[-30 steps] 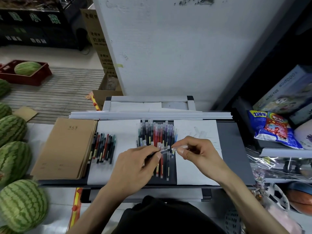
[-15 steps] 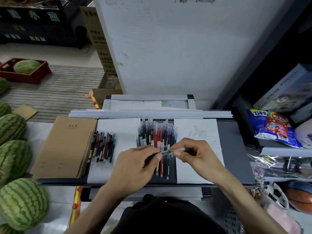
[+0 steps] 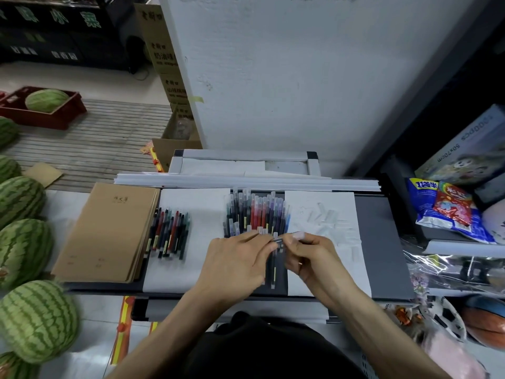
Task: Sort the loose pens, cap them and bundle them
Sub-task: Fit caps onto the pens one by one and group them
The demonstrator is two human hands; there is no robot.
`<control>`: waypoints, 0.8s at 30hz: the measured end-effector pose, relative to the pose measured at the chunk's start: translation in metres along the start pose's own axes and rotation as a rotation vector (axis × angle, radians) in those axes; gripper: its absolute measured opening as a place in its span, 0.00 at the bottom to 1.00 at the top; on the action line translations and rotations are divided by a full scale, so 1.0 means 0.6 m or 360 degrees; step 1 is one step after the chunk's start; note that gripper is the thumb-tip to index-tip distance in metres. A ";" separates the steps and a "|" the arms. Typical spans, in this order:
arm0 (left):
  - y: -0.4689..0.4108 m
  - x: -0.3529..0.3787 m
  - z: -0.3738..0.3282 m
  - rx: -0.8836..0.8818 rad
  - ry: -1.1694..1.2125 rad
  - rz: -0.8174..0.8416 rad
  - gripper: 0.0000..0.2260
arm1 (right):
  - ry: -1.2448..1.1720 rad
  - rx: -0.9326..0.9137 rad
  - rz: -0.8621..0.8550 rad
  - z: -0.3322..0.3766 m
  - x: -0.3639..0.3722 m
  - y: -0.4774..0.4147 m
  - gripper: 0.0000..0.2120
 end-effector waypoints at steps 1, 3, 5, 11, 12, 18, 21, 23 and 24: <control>-0.005 0.008 -0.001 -0.0032 0.0022 0.0024 0.12 | -0.0132 0.0036 -0.0010 -0.011 0.005 0.001 0.07; -0.011 0.039 0.000 -0.0101 0.0057 0.0162 0.12 | -0.0231 0.0052 -0.0098 -0.030 0.003 -0.002 0.07; -0.007 0.081 0.007 -0.0164 0.0154 0.0362 0.16 | -0.0257 0.0073 -0.0225 -0.047 -0.015 -0.014 0.08; 0.018 0.164 0.078 -0.0394 0.0306 0.0718 0.08 | 0.0101 0.0242 -0.0469 -0.085 -0.095 -0.070 0.11; 0.026 0.172 0.100 -0.0463 0.0291 0.0742 0.08 | 0.0294 0.0214 -0.0500 -0.082 -0.109 -0.080 0.11; 0.078 0.178 0.239 -0.0829 0.0226 0.0679 0.13 | 0.1249 0.0130 -0.0578 -0.066 -0.140 -0.138 0.14; 0.099 0.168 0.302 -0.1010 0.0199 0.0592 0.16 | 0.1330 0.0248 -0.0471 -0.083 -0.137 -0.160 0.13; 0.105 0.163 0.330 -0.1085 0.0194 0.0537 0.16 | 0.1261 0.0347 -0.0418 -0.094 -0.136 -0.167 0.11; 0.107 0.158 0.341 -0.1118 0.0195 0.0505 0.16 | 0.1281 0.0366 -0.0403 -0.096 -0.135 -0.168 0.10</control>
Point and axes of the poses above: each hand's wrist, its own y-axis away from the middle knuckle, its own x-axis out of the palm, z = x × y, the point moved 10 cm from there along -y, towards the middle knuckle, and after that the axes turned 3 degrees about -y, right-handed, at the moved point
